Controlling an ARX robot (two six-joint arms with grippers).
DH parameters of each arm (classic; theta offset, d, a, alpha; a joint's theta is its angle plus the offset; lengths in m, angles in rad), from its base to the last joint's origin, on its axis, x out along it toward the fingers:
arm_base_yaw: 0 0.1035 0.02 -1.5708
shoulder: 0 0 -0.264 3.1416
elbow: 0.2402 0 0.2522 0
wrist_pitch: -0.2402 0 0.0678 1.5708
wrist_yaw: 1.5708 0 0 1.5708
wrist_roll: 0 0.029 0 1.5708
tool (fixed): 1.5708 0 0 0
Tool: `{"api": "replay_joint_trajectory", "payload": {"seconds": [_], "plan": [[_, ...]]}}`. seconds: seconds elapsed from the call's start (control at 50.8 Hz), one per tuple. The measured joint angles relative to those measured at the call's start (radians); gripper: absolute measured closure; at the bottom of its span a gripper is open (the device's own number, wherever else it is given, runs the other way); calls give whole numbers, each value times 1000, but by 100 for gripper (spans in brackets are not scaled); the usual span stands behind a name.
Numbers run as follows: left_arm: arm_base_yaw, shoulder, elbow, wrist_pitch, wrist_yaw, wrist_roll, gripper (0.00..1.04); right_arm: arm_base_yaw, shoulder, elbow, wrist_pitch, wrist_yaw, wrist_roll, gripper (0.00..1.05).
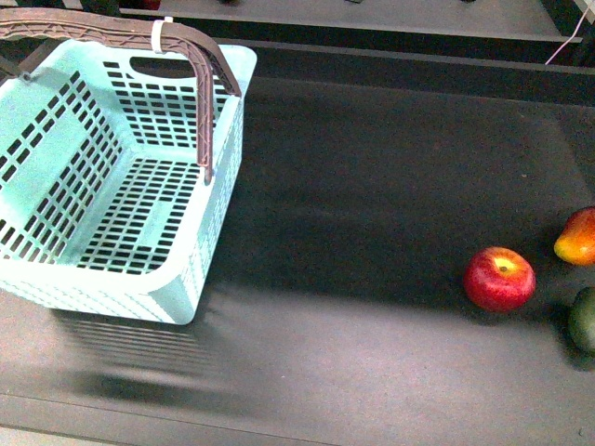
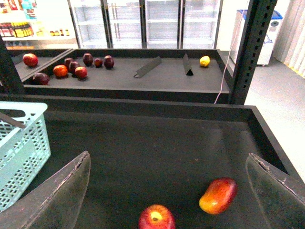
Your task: Pick apple with right arm and hold basket with left
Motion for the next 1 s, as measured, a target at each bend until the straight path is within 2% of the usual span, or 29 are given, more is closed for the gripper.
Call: {"api": "replay_joint_trajectory", "payload": {"seconds": [0.689,0.807,0.886,1.004], "plan": [[0,0,0,0,1,0,7,0,0,0,0,0,0,9],[34,144,69,-158,204,-178,7,0,0,0,0,-2,0,9],[27,259,89,-112,239,-288,7,0,0,0,0,-2,0,9],[29,450,143,45,259,-444,7,0,0,0,0,-2,0,9]]}}
